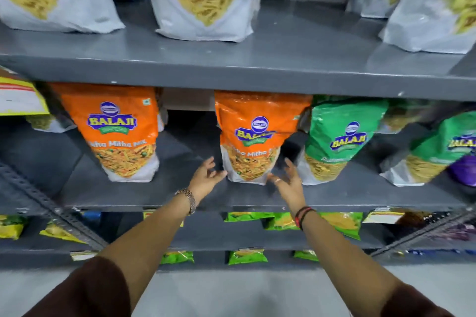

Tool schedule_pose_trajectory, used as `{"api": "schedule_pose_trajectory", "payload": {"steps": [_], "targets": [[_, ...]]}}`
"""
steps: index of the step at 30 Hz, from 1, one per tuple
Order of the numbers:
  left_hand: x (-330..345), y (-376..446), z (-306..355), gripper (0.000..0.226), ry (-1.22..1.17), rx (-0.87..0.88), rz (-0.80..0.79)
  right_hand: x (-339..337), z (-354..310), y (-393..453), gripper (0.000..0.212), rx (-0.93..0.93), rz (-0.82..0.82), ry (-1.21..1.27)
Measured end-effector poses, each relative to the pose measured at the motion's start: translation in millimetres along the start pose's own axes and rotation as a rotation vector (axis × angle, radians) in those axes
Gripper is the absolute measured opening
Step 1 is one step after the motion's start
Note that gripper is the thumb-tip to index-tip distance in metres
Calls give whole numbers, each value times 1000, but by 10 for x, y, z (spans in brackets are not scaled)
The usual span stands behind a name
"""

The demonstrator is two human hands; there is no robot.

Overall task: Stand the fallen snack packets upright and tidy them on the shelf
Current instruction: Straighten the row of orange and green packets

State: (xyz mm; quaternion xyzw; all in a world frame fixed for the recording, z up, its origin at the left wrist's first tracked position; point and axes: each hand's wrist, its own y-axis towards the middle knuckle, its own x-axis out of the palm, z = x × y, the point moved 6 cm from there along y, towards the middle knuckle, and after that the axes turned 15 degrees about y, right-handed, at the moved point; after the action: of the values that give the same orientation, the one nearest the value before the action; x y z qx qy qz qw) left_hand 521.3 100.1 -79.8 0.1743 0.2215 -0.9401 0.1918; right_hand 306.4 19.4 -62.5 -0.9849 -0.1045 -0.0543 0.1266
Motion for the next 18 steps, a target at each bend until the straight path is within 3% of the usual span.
{"api": "schedule_pose_trajectory", "payload": {"steps": [2, 4, 6, 10, 18], "targets": [[118, 31, 59, 67, -74, -15, -5, -16, -42, 47, 72, 26, -104, -28], [229, 1, 141, 44, -54, 21, -25, 4, -42, 69, 72, 63, -183, -17], [276, -35, 196, 37, -24, 40, -11, 58, -30, 75, 73, 96, -232, 30], [278, -93, 219, 54, -22, 31, 21, 127, 1, 74, 73, 127, -212, 134], [157, -147, 124, 52, -42, 14, -19, 278, 53, 22, 73, 135, -203, 150]]}}
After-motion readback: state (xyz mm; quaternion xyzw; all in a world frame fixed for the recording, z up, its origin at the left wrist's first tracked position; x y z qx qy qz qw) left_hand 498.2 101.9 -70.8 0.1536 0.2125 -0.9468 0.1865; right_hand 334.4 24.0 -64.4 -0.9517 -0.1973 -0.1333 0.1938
